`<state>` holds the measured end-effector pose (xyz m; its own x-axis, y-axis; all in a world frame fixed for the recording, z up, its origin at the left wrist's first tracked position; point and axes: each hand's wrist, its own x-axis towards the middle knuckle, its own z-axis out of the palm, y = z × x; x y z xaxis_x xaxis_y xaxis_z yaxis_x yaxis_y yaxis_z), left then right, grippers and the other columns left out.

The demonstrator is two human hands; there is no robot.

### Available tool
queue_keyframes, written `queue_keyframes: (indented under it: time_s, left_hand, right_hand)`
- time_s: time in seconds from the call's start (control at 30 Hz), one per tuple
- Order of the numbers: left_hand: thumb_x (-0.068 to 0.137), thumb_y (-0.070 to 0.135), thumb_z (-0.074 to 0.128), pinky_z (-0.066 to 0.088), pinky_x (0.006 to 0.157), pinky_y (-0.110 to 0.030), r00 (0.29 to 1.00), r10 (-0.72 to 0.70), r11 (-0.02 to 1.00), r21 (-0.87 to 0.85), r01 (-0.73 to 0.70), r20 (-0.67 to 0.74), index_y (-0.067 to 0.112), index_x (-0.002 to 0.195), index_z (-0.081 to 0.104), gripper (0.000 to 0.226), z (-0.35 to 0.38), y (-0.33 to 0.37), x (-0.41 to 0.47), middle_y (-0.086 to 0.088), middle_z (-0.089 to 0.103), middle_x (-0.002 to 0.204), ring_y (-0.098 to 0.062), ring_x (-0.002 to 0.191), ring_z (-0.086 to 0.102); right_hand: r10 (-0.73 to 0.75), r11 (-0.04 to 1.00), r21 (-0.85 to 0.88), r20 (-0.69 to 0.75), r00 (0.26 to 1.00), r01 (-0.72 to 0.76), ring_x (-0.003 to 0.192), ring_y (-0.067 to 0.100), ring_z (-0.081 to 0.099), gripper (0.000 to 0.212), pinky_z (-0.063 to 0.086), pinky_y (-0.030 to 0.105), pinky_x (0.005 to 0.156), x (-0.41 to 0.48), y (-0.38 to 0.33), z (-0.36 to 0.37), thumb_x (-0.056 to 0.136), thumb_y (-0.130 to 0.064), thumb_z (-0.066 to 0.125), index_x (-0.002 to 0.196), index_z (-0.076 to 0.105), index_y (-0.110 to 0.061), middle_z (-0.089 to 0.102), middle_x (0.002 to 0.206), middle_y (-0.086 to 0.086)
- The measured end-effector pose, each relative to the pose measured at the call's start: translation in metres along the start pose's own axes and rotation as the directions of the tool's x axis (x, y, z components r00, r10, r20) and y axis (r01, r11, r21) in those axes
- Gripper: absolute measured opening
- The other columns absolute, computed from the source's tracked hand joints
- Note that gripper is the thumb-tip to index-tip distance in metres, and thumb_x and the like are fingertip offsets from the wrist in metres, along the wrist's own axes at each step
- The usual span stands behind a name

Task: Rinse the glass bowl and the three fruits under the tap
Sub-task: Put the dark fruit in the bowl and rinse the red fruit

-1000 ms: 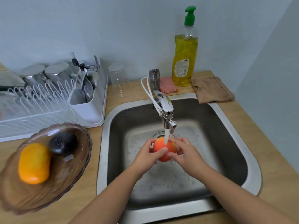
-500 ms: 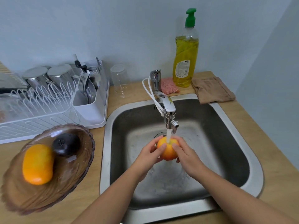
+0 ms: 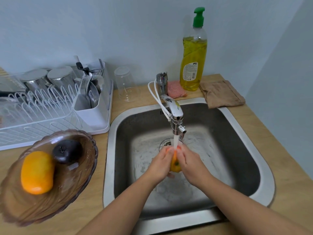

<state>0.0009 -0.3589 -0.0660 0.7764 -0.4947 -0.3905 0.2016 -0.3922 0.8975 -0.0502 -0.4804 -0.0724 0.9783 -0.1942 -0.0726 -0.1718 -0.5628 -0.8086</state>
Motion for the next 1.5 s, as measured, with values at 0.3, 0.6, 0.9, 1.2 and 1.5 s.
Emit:
queue_keyframes:
  time_s: [0.3,0.6,0.9,1.2,1.5]
  left_hand:
    - [0.101,0.045,0.027,0.042,0.084,-0.016,0.981,0.193,0.971,0.145,-0.191,0.004,0.04,0.133,0.024,0.033,0.004,-0.006,-0.007,0.008,0.044,0.127,-0.007,0.107,0.051]
    - [0.094,0.057,0.028,0.045,0.084,-0.02,0.978,0.208,0.967,0.146,-0.21,0.027,0.04,0.143,0.012,0.053,0.006,-0.01,-0.008,0.009,0.047,0.122,-0.012,0.104,0.056]
    - [0.101,0.052,0.019,0.035,0.05,-0.02,0.996,-0.076,0.968,-0.238,0.083,0.039,0.021,0.125,0.05,0.051,-0.001,0.0,0.008,-0.003,0.051,0.071,-0.009,0.055,0.044]
    - [0.098,0.052,0.031,0.043,0.086,-0.014,0.978,0.206,0.978,0.021,-0.205,-0.023,0.038,0.137,0.029,0.041,0.005,-0.016,-0.003,0.007,0.043,0.126,-0.002,0.105,0.049]
    - [0.099,0.04,0.04,0.038,0.091,-0.02,0.942,0.332,0.89,0.349,-0.292,-0.058,0.029,0.139,0.024,0.045,0.006,-0.007,-0.009,0.01,0.03,0.13,-0.006,0.109,0.043]
  right_hand:
    - [0.232,0.968,0.091,0.025,0.972,-0.233,0.07,0.019,0.057,0.029,0.039,0.017,0.048,0.017,-0.011,-0.008,0.101,-0.035,0.027,0.103,0.054,-0.024,0.059,0.087,0.003]
    - [0.099,0.981,0.172,-0.045,0.994,-0.09,0.078,0.015,0.055,0.028,0.046,0.031,0.067,0.02,-0.003,-0.011,0.1,-0.04,0.028,0.1,0.053,-0.029,0.058,0.091,-0.002]
    - [-0.144,0.986,-0.089,0.007,0.99,0.144,0.101,0.012,0.054,0.056,0.046,0.032,0.085,0.011,0.008,-0.005,0.093,-0.057,0.018,0.128,0.048,-0.025,0.05,0.118,-0.004]
    - [0.229,0.952,0.194,0.068,0.971,-0.238,0.069,0.019,0.054,0.032,0.043,0.028,0.057,0.023,-0.006,-0.011,0.101,-0.038,0.023,0.093,0.052,-0.029,0.058,0.087,0.005]
    - [0.357,0.887,0.294,0.053,0.932,-0.357,0.058,0.023,0.054,0.037,0.038,0.019,0.036,0.03,-0.01,-0.01,0.099,-0.044,0.022,0.093,0.052,-0.024,0.06,0.09,0.017]
